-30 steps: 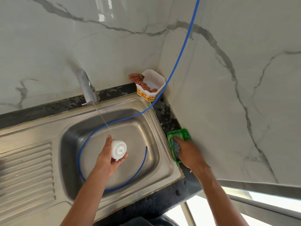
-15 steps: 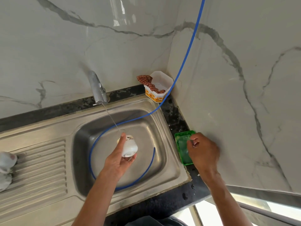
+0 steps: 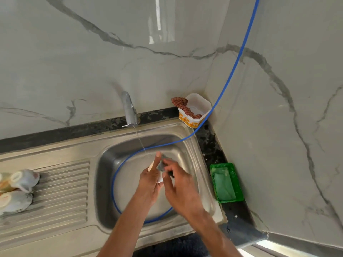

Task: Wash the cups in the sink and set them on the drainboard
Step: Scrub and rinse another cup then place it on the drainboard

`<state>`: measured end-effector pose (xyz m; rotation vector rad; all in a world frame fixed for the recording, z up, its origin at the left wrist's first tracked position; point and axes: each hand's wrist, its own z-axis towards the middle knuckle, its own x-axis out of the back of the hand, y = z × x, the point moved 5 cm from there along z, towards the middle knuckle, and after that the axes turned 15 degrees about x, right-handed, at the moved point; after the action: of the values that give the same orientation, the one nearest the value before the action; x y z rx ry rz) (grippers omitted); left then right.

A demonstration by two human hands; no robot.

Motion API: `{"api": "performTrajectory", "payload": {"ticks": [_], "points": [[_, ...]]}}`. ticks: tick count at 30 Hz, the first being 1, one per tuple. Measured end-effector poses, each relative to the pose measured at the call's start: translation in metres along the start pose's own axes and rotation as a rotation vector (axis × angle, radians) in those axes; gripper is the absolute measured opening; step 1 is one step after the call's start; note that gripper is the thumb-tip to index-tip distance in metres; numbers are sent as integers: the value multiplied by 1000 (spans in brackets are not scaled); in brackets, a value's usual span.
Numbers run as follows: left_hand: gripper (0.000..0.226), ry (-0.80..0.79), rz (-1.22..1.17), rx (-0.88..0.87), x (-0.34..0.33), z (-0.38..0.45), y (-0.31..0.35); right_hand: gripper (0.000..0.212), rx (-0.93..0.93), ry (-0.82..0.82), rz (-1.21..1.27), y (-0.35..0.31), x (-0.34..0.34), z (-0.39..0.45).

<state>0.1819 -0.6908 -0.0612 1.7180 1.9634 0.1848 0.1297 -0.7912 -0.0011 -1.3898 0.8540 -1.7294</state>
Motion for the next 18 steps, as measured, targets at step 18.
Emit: {"api": "performTrajectory", "payload": {"ticks": [18], "points": [[88, 47, 118, -257, 8, -26, 36, 81, -87, 107, -171, -37, -16, 30]]}}
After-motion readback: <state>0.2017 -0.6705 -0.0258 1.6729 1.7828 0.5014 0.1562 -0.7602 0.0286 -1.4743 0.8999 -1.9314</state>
